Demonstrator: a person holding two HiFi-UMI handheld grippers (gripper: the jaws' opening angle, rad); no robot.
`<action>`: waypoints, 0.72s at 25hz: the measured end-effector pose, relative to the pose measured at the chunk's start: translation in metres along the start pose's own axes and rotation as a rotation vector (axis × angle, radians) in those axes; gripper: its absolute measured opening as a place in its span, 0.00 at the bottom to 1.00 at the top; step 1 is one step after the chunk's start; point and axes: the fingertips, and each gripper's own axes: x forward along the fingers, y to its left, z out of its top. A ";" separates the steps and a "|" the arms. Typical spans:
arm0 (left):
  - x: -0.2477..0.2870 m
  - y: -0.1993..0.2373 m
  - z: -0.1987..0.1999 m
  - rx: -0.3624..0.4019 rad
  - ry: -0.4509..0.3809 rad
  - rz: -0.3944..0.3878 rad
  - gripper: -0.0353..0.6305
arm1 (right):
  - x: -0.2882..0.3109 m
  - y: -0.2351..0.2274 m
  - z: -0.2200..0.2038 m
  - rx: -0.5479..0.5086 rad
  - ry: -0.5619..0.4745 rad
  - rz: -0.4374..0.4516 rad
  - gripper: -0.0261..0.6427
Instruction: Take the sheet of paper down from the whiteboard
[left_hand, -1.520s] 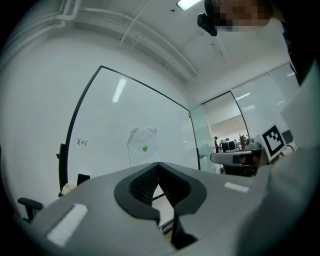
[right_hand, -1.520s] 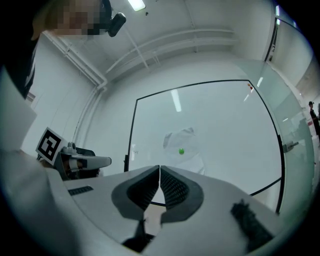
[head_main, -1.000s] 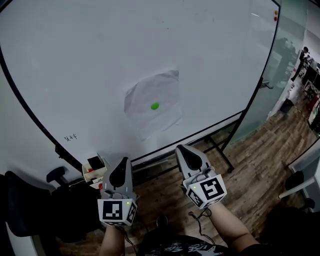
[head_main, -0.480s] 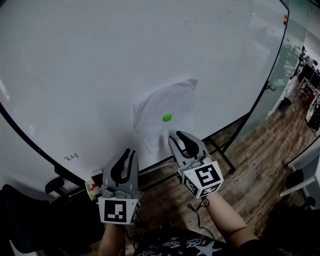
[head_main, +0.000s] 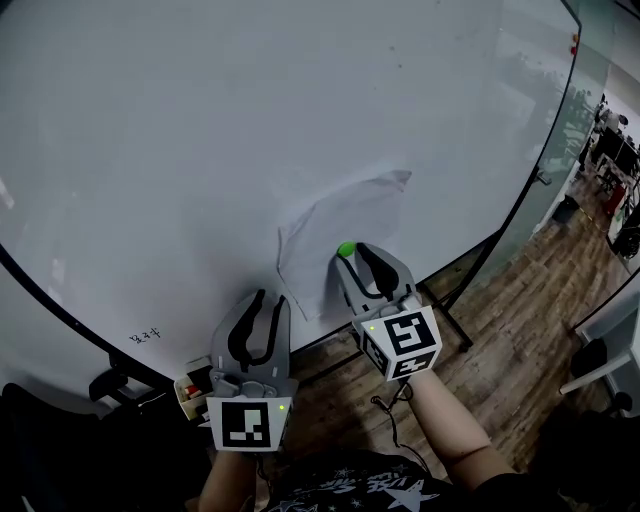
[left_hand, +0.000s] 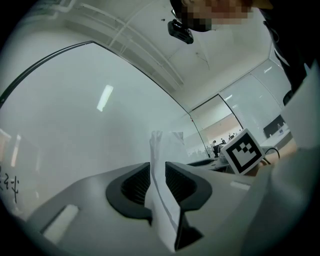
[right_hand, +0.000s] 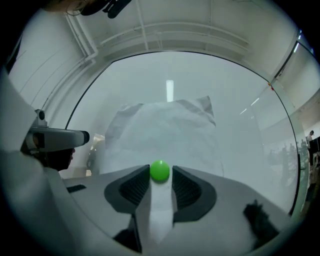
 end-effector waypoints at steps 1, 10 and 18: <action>0.002 0.000 0.001 0.013 -0.004 0.003 0.21 | 0.002 0.000 0.001 -0.007 -0.001 0.001 0.24; 0.024 0.000 0.014 0.152 -0.001 0.069 0.21 | 0.005 0.001 0.002 -0.020 -0.022 0.016 0.24; 0.050 -0.006 0.021 0.161 0.023 0.061 0.27 | 0.005 0.002 0.002 -0.009 -0.023 0.014 0.24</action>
